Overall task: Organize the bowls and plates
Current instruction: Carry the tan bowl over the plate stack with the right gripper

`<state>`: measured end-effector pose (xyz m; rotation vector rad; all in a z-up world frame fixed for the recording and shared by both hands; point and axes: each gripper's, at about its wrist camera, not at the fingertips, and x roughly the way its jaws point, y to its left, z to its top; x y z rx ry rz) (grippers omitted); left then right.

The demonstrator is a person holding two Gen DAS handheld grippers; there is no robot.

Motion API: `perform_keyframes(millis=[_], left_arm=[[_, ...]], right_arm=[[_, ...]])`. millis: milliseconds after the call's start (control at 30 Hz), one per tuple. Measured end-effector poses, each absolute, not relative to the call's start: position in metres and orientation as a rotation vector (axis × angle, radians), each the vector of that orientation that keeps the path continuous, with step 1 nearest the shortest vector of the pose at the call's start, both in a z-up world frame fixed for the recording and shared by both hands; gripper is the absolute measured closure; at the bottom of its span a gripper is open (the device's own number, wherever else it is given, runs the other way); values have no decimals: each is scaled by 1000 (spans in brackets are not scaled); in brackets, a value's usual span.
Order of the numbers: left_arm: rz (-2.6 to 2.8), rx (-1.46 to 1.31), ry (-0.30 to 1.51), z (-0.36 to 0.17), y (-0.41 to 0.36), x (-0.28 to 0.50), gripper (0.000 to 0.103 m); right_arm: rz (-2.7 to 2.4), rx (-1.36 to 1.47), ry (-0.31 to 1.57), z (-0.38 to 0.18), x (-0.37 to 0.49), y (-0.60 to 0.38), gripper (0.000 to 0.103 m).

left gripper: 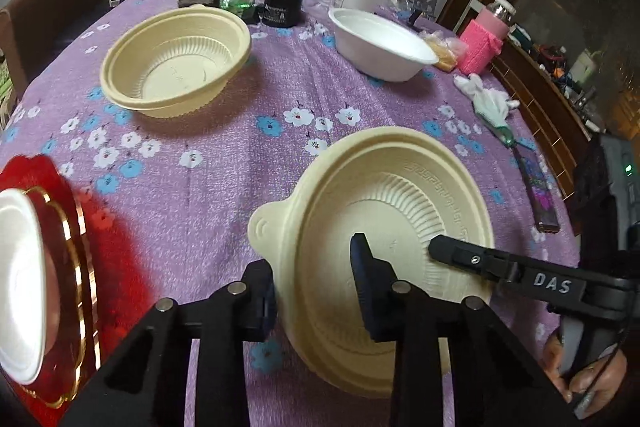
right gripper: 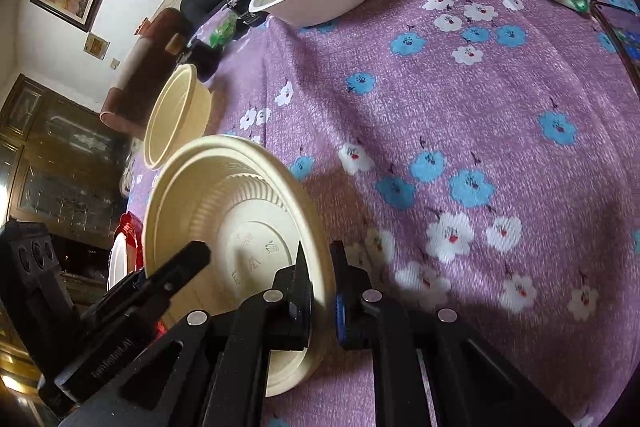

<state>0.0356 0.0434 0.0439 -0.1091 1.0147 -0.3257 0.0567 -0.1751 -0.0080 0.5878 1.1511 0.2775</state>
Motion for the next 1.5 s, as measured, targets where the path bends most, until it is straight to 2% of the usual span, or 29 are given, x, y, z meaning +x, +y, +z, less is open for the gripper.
perform_keyframes(millis=[267, 633, 967, 1300, 1400, 1467, 1500], left_arm=[[-290, -130, 900, 83, 74, -1, 72], [-115, -235, 801, 107, 174, -37, 71], [44, -329, 783, 99, 263, -37, 68], [126, -346, 802, 77, 301, -28, 68], [118, -333, 804, 75, 301, -27, 64], [117, -321, 797, 76, 299, -28, 56], [114, -324, 790, 77, 300, -29, 48]], right_arm=[[327, 534, 1108, 20, 39, -144, 92], [466, 378, 1067, 56, 33, -41, 91], [552, 197, 1041, 64, 49, 62, 91], [565, 44, 1035, 49, 54, 124, 89], [558, 35, 1032, 48, 55, 128, 88], [552, 21, 1025, 49, 54, 129, 88], [553, 18, 1024, 49, 55, 130, 88]])
